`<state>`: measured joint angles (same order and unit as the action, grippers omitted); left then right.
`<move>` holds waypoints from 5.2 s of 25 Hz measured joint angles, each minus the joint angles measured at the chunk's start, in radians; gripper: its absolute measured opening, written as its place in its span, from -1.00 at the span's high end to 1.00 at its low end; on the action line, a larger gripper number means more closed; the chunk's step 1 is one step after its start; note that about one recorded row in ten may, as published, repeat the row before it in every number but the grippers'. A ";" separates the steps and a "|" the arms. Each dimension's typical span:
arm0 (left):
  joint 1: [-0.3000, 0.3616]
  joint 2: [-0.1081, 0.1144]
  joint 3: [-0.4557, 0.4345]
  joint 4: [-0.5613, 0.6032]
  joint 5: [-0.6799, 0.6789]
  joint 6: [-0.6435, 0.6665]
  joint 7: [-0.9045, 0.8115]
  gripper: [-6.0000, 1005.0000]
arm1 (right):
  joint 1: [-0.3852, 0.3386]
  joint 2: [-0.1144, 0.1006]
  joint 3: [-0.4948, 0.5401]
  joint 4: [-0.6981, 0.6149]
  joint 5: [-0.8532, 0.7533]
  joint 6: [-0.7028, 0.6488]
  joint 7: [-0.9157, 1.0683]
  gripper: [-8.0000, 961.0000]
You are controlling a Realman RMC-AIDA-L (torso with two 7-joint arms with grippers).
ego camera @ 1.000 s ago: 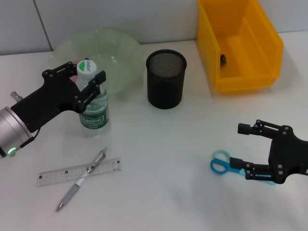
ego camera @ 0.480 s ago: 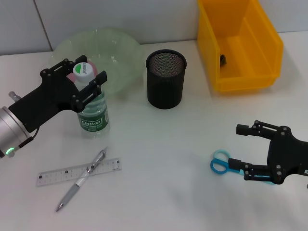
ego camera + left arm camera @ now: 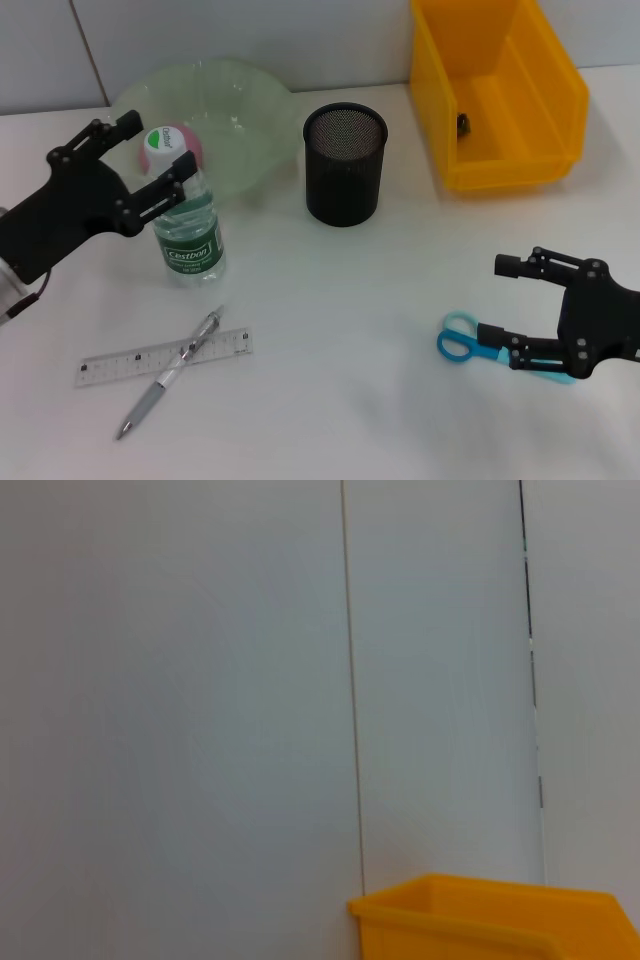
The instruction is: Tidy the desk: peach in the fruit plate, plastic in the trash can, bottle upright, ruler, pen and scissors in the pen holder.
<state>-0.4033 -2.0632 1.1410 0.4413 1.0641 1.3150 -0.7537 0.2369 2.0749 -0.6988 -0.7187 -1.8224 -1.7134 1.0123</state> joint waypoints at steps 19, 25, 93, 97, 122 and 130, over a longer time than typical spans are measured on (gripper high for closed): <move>0.217 -0.004 0.029 0.155 0.317 0.273 -0.083 -0.60 | 0.082 -0.014 0.032 -0.526 -0.249 -0.053 0.851 -0.66; 0.200 -0.006 0.059 0.149 0.322 0.272 -0.081 -0.60 | 0.272 -0.084 -0.032 -0.743 -0.512 -0.299 1.228 -0.66; 0.161 -0.006 0.052 0.103 0.313 0.251 -0.010 -0.59 | 0.359 0.010 -0.819 -0.622 -0.919 0.040 1.498 -0.61; 0.160 -0.006 0.053 0.103 0.313 0.250 -0.010 -0.59 | 0.362 0.010 -0.821 -0.617 -0.918 0.042 1.498 -0.60; 0.156 -0.006 0.055 0.103 0.313 0.250 -0.010 -0.59 | 0.397 0.009 -0.844 -0.527 -0.927 0.075 1.469 -0.59; 0.158 -0.006 0.054 0.103 0.313 0.253 -0.010 -0.59 | 0.395 0.010 -0.843 -0.524 -0.923 0.085 1.471 -0.58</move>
<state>-0.2456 -2.0693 1.1949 0.5446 1.3776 1.5677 -0.7640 0.6323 2.0847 -1.5418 -1.2432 -2.7456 -1.6282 2.4833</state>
